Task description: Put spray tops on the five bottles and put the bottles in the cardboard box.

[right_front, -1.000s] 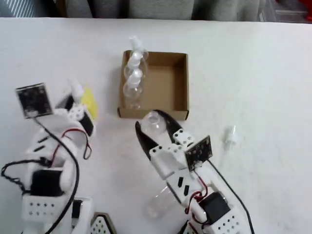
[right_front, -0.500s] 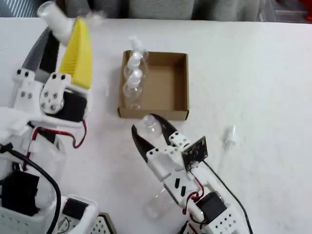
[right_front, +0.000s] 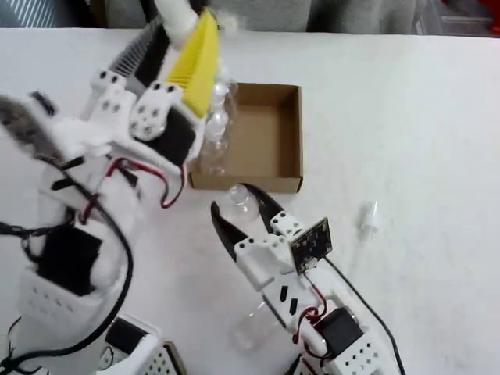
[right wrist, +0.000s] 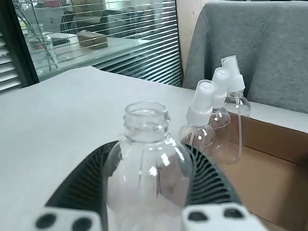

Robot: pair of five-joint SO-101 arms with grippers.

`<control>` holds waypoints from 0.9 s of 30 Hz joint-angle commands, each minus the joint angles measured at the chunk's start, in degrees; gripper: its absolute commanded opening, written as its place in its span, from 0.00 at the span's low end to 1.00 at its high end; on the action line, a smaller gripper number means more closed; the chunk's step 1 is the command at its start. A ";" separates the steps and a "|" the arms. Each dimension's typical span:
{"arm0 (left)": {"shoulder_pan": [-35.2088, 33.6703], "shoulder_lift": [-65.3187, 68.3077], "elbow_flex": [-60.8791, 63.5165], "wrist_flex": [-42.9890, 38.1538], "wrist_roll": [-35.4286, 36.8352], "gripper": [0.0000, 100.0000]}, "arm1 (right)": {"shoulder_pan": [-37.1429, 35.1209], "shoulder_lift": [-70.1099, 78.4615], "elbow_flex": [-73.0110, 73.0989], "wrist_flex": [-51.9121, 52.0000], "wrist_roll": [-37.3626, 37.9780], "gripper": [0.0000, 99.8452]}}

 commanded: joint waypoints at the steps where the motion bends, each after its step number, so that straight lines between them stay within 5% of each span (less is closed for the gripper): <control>1: 1.27 -0.13 6.95 -4.48 0.09 0.02 | -0.22 -0.84 0.53 0.13 -0.53 0.02; 9: 3.03 -8.84 25.58 -22.33 0.18 0.02 | -0.22 -0.84 0.53 0.13 -0.53 0.02; 22: 7.87 -21.85 28.66 -9.41 0.18 0.02 | -0.04 -0.84 0.53 0.13 -0.53 0.02; 27: 7.52 -24.57 36.66 -16.62 0.18 0.02 | -0.04 -0.84 0.53 0.22 -0.53 0.02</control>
